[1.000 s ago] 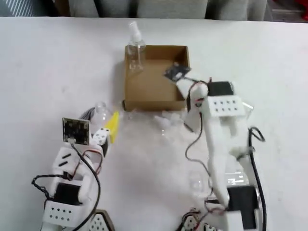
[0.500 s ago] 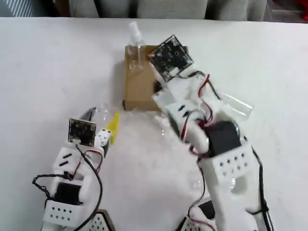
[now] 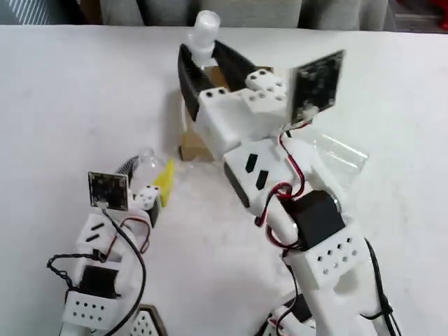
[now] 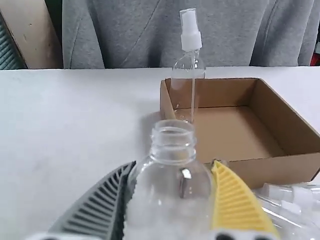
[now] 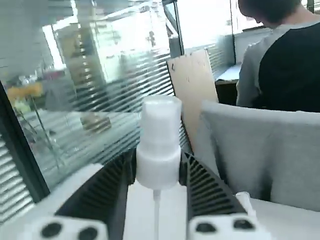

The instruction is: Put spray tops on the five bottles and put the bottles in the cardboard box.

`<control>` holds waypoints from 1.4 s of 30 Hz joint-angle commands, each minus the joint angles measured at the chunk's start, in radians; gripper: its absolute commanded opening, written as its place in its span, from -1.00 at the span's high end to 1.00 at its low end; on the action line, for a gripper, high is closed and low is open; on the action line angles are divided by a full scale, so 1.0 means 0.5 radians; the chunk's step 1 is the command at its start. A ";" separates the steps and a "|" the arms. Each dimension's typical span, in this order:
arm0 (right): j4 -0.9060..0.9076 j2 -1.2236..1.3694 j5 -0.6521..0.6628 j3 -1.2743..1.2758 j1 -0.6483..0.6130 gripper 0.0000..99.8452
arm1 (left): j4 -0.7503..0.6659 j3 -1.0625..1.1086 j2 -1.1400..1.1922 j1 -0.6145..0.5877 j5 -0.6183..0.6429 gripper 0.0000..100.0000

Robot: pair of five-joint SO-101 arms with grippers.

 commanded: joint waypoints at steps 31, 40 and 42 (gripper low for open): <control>-0.879 0.143 -0.288 0.740 -0.183 0.95 | -0.071 -0.006 -0.054 0.023 0.015 0.95; -0.882 0.143 -0.288 0.875 -0.265 0.95 | -0.071 -0.006 -0.051 0.023 0.015 0.95; -0.882 0.143 -0.288 0.918 -0.275 0.95 | -0.071 -0.006 -0.051 0.023 0.015 0.95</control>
